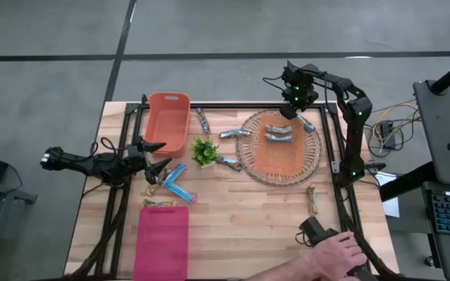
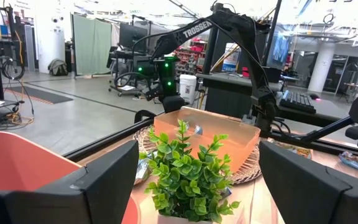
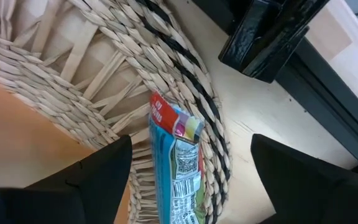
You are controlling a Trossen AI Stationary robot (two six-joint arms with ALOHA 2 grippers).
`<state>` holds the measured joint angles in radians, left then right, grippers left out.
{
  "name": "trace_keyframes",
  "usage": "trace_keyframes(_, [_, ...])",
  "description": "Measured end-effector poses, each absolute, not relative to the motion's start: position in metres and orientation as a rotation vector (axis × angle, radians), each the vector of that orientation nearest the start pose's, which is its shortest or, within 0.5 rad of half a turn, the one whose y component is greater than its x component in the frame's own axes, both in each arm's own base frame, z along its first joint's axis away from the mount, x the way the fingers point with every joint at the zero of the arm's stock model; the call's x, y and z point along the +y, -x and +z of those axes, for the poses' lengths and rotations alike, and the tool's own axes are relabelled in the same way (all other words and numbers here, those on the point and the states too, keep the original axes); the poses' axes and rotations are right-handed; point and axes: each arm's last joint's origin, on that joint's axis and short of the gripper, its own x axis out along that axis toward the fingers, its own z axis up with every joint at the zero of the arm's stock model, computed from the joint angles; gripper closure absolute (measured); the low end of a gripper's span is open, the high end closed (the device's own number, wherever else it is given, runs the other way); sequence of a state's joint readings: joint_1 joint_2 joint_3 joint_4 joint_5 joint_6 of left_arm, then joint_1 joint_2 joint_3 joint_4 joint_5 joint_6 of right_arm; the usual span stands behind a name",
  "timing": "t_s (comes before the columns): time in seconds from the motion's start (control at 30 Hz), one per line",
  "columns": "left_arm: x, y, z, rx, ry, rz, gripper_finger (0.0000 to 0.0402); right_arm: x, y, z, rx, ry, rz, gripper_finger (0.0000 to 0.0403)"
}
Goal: Pick and place Granola Bars by type
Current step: Put the top red granola bar into the right orange bin
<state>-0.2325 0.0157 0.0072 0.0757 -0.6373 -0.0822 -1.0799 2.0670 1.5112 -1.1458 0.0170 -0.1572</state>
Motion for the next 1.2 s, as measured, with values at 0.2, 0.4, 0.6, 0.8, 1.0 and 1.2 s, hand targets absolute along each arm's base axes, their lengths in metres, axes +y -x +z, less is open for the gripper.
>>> trace_keyframes(0.2, [-0.004, -0.094, 0.172, -0.078, 0.11, 0.402, 0.009, -0.329, -0.175, 0.161, 1.566, -0.78, -0.678, 0.0182])
trace_keyframes(0.4, [-0.005, -0.094, 0.172, -0.078, 0.109, 0.402, 0.009, -0.33, -0.174, 0.161, 1.564, -0.783, -0.679, 0.028])
trace_keyframes(0.6, [-0.005, -0.094, 0.172, -0.078, 0.11, 0.402, 0.009, -0.331, -0.173, 0.162, 1.562, -0.786, -0.683, 0.0359])
trace_keyframes(0.8, [-0.004, -0.094, 0.172, -0.078, 0.11, 0.402, 0.009, -0.331, -0.172, 0.162, 1.57, -0.769, -0.681, 0.0387])
trace_keyframes(1.0, [-0.004, -0.094, 0.172, -0.078, 0.109, 0.402, 0.009, -0.33, -0.169, 0.173, 1.581, -0.762, -0.696, 0.0389])
trace_keyframes(1.2, [-0.005, -0.094, 0.172, -0.078, 0.11, 0.402, 0.009, -0.331, -0.168, 0.197, 1.574, -0.751, -0.728, 0.039])
